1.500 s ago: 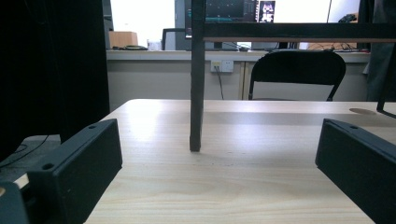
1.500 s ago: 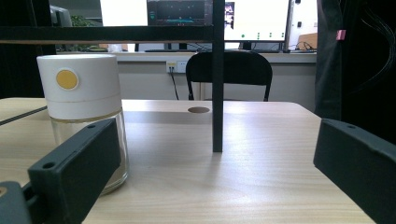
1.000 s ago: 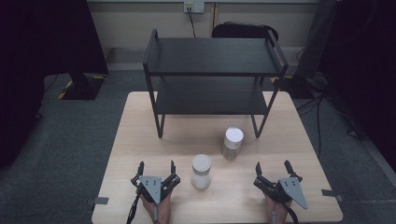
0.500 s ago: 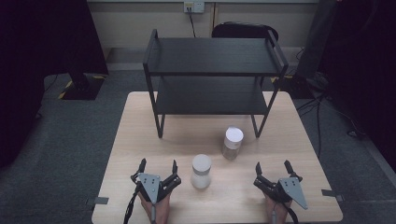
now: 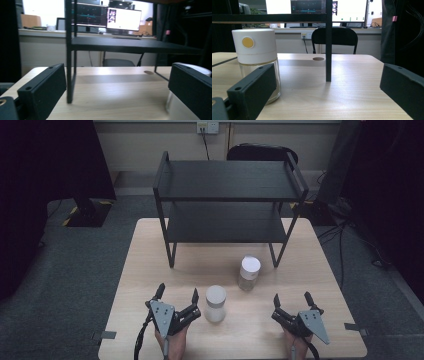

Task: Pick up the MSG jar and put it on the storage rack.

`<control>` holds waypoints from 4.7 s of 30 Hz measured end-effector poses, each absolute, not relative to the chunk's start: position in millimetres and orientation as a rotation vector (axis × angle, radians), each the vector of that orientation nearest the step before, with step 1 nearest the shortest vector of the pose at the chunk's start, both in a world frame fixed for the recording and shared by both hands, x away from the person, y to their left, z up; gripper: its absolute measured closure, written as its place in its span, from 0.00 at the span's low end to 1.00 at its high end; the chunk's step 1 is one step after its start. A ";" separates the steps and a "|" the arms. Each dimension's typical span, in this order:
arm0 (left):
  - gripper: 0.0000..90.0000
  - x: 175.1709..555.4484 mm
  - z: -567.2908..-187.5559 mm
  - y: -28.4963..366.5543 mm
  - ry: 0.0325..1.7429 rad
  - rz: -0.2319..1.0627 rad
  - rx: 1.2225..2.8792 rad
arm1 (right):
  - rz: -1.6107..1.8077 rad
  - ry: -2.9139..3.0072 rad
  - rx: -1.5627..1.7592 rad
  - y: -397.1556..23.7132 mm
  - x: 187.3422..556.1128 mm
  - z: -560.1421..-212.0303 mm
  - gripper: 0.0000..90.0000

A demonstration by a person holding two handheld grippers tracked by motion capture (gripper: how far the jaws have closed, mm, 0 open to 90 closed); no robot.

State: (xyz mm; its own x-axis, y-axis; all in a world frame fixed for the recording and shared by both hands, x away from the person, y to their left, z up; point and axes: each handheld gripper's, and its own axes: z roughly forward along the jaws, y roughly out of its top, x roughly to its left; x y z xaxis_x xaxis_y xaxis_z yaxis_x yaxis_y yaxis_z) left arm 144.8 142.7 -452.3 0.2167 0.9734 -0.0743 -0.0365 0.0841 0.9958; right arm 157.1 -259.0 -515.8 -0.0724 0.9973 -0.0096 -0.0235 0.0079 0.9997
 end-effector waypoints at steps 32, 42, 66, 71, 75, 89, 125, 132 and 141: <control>0.17 157.4 -469.9 89.3 0.950 0.906 1.392 | 1.269 1.252 1.148 -259.6 157.1 -515.8 0.00; 0.27 160.1 -471.1 92.7 0.969 0.875 1.418 | 1.269 1.252 1.148 -259.7 157.2 -515.8 0.00; 0.38 158.7 -473.2 95.6 0.952 0.866 1.432 | 1.269 1.252 1.149 -259.7 157.2 -515.7 0.00; 0.38 158.5 -473.3 96.4 0.946 0.866 1.434 | 1.269 1.252 1.148 -259.7 157.2 -515.8 0.00; 0.38 158.3 -473.3 96.8 0.950 0.859 1.426 | 1.269 1.252 1.148 -259.7 157.2 -515.7 0.00; 0.38 162.9 -456.3 113.3 0.891 0.814 1.425 | 1.271 1.253 1.147 -260.1 157.2 -515.8 0.00; 0.38 226.2 -354.7 182.7 0.602 0.623 1.443 | 1.273 1.255 1.145 -260.6 157.1 -515.9 0.00; 0.38 254.8 -317.2 191.8 0.548 0.596 1.425 | 1.276 1.257 1.143 -261.2 157.0 -516.0 0.00; 0.38 288.1 -263.8 192.1 0.494 0.589 1.391 | 1.276 1.258 1.144 -261.2 157.1 -515.8 0.00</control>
